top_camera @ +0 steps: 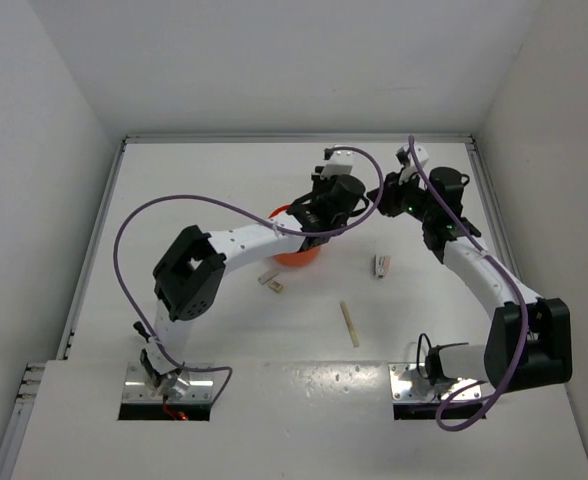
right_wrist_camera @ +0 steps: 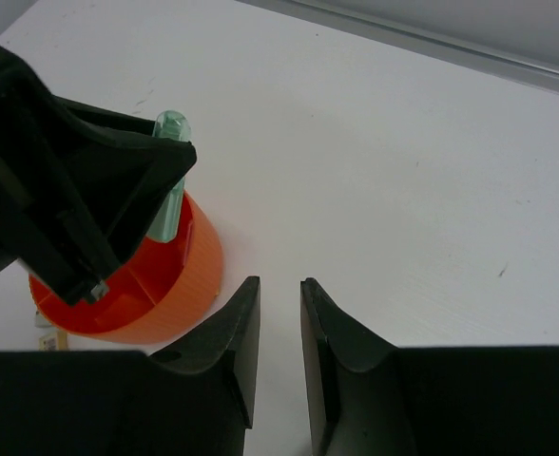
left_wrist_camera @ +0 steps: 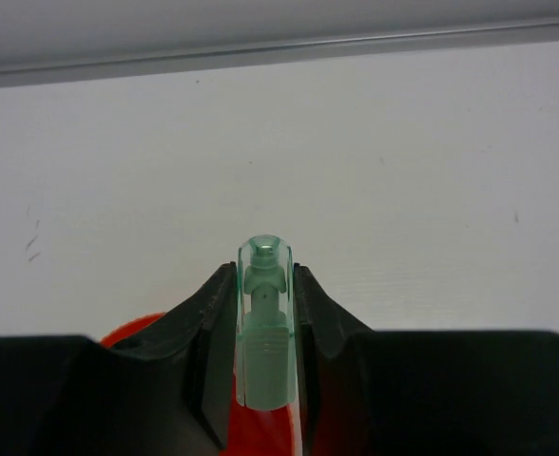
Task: Sort the stationery into containers
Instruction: Place the stationery into the container
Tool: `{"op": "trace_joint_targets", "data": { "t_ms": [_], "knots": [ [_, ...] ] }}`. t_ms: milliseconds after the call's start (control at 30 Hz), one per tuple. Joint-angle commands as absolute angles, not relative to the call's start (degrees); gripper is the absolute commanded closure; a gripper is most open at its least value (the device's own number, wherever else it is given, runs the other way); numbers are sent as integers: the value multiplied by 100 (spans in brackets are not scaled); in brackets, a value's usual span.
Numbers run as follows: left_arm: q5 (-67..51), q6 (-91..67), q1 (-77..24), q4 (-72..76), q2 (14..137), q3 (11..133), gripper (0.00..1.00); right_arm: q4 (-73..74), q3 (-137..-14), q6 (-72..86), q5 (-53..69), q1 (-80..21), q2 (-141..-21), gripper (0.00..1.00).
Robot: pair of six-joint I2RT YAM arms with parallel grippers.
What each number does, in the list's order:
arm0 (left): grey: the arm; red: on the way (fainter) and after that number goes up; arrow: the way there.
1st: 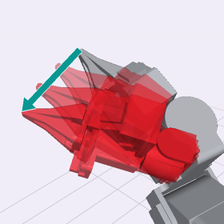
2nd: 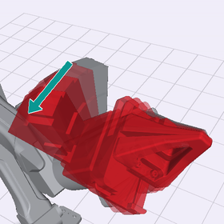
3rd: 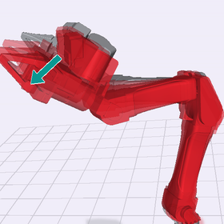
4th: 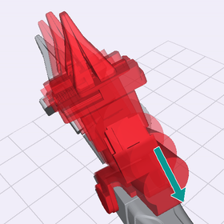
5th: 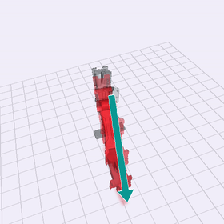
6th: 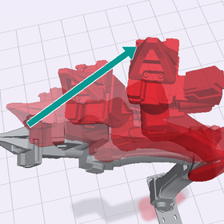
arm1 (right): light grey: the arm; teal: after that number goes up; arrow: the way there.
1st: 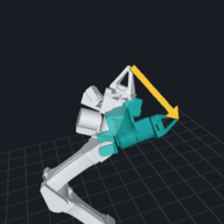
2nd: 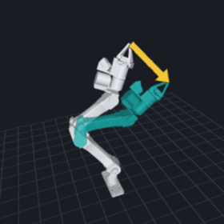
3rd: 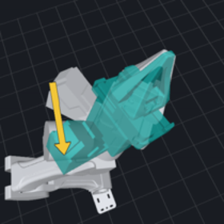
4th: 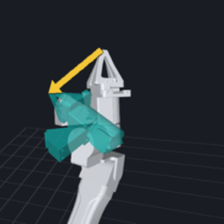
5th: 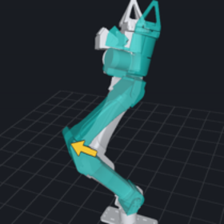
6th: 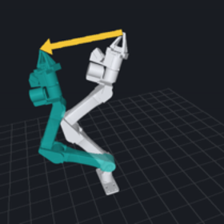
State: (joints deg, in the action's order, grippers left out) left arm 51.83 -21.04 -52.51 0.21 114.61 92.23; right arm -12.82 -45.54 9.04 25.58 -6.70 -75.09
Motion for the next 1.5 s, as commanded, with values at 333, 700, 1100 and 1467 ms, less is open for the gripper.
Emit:
{"op": "trace_joint_targets", "data": {
  "t_ms": [333, 700, 1100, 1467],
  "knots": [
    [4949, -2479, -4843, 26, 11531, 9115, 100, -1723, -4509, 1213, 2795, -431, -7374, 76],
    [4781, -2769, -4843, -88, 11584, 8851, 100, -1723, -4509, 1327, 2962, -272, -7479, 76],
    [4676, -2821, -4843, -369, 11637, 8684, 86, -1723, -4561, 1380, 3129, -114, -7479, 66],
    [4676, -2716, -4843, -369, 11522, 8832, 57, -1670, -4562, 1433, 3234, -9, -7532, 57]
  ]
}}
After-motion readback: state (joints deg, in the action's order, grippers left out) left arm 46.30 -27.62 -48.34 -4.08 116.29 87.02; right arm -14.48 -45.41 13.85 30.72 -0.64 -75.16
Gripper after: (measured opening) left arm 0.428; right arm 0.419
